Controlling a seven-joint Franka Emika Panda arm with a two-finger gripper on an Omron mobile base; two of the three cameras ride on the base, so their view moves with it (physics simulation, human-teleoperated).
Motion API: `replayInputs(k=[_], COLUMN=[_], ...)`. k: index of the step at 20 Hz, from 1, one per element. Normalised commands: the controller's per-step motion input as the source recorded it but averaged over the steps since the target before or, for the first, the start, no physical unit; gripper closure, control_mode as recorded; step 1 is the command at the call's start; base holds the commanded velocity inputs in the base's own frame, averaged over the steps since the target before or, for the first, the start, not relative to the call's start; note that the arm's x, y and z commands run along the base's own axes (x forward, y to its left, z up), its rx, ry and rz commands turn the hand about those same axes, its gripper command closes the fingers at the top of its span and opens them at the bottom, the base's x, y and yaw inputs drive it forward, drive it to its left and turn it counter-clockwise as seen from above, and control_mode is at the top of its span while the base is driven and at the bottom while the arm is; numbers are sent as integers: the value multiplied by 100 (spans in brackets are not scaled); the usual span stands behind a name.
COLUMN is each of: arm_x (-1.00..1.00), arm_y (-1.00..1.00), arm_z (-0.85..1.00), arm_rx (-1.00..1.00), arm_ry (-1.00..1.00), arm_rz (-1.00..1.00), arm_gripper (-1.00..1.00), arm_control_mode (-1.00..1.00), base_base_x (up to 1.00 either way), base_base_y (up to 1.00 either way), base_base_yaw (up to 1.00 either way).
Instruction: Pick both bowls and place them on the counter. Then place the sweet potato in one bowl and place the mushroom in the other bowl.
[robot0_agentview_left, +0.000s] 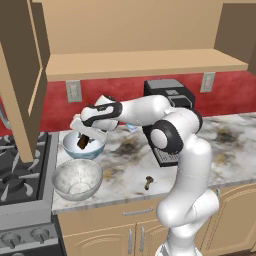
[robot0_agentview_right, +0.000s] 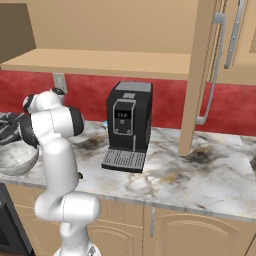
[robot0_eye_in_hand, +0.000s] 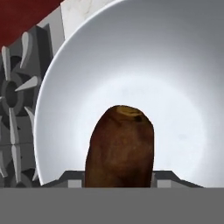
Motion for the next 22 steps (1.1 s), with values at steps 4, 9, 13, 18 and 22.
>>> replayInputs(k=[4,9,13,18,22], arm_x=[1,1,2,6,11], arm_y=[0,0,0,0,0], arm_z=[-8,-5,-14,-21,-19], arm_rx=[-5,-2,-3,-4,-2], arm_ry=[2,0,0,1,0], arm_rz=[0,0,0,0,0], arm_gripper=[100,100,100,100,100], arm_control_mode=[-100,-100,-100,-100,-100], base_base_x=[0,0,0,0,0], base_base_y=[0,0,0,0,0], base_base_yaw=[0,0,0,0,0])
